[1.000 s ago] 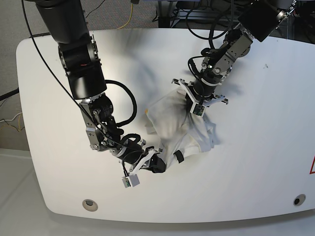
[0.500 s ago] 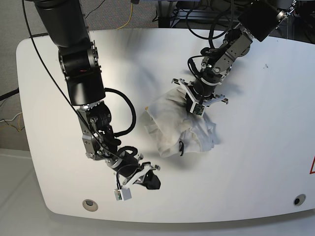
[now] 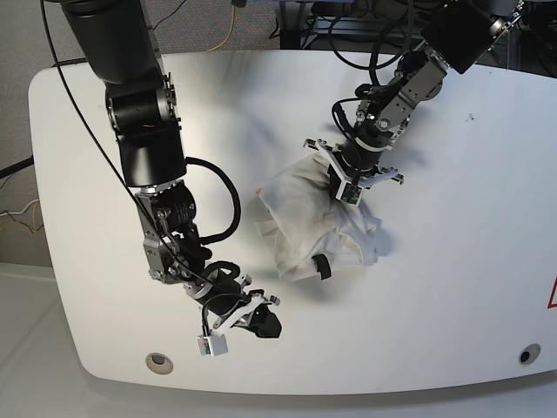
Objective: Fold the T-shirt properly
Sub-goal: 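Press the bundle down with both grippers, pulling the right gripper back, then open the right gripper and lift it off the shirt bundle, then release the shirt with the left gripper and raise both arms away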
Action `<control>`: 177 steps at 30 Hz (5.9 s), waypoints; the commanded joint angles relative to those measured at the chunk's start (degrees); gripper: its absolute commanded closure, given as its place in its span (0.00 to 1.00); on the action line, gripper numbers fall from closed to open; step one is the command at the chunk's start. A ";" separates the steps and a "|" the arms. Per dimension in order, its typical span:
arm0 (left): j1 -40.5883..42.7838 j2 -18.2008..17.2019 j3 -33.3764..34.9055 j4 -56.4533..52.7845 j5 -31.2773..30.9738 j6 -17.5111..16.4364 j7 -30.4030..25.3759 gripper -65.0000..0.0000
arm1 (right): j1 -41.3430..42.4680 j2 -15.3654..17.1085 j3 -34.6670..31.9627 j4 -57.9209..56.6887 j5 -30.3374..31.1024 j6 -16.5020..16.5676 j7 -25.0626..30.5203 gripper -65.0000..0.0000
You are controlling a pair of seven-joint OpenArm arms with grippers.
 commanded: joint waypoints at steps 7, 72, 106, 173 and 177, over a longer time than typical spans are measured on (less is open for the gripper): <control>2.47 -1.39 1.45 -2.58 -4.75 -0.16 19.98 0.96 | 1.03 0.48 0.28 1.28 1.03 0.71 1.06 0.97; -0.34 -4.38 10.42 -2.85 12.04 -0.34 23.76 0.96 | -15.85 -4.97 5.20 21.76 -14.27 1.15 -17.32 0.98; -0.34 -5.96 14.20 -2.85 12.39 -0.42 23.76 0.96 | -13.13 -3.47 0.01 -8.21 -14.18 1.32 6.86 1.00; -8.87 -3.77 -10.86 21.94 12.31 -0.51 38.70 0.96 | -11.19 -1.10 4.58 12.36 -13.66 0.71 -12.74 1.00; -9.04 -3.68 -14.20 24.23 12.31 -0.51 40.90 0.96 | -11.19 -1.10 7.66 12.97 -14.18 0.71 -15.29 1.00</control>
